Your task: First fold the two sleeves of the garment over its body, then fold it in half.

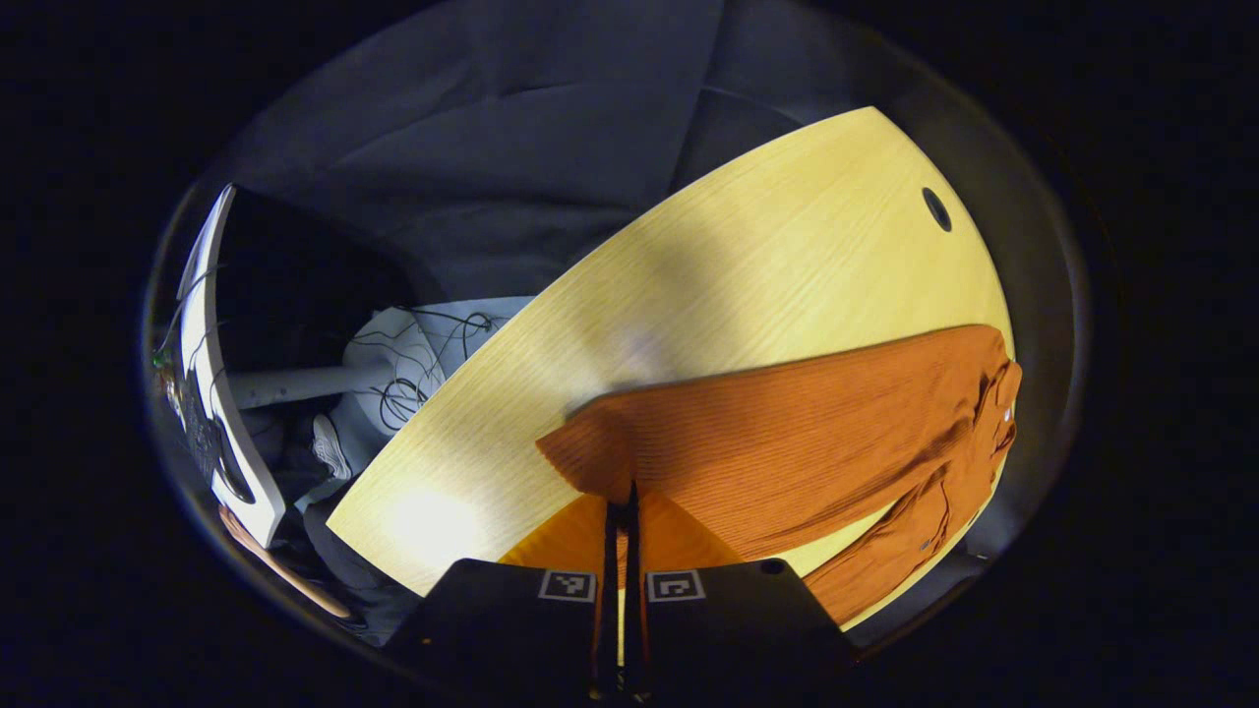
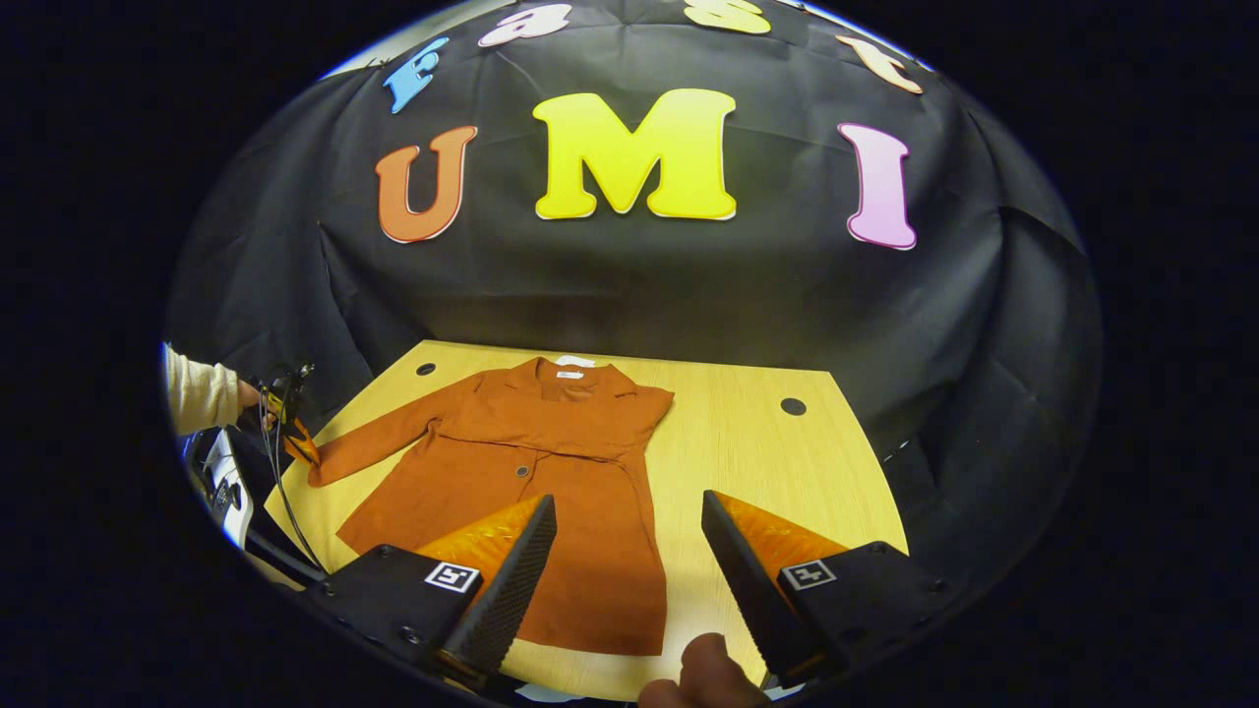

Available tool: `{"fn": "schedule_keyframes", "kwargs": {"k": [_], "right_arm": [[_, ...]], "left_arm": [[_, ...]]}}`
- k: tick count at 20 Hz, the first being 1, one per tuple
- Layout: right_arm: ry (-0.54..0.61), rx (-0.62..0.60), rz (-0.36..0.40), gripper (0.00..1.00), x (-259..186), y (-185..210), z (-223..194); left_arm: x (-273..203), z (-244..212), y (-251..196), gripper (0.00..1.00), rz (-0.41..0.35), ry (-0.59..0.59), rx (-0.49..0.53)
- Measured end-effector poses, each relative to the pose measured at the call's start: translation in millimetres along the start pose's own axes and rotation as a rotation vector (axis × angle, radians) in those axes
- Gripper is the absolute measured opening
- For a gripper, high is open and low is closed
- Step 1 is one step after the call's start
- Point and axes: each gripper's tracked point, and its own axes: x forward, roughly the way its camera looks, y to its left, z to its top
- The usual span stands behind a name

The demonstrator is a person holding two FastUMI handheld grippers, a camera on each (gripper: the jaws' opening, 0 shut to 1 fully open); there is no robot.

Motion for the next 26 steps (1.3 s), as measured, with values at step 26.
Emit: {"fn": "schedule_keyframes", "kwargs": {"k": [26], "right_arm": [[-0.016, 0.164, 0.017, 0.97, 33, -132, -7]], "left_arm": [[-85, -124, -488, 0.03, -0.262, -0.273, 0.726]]}}
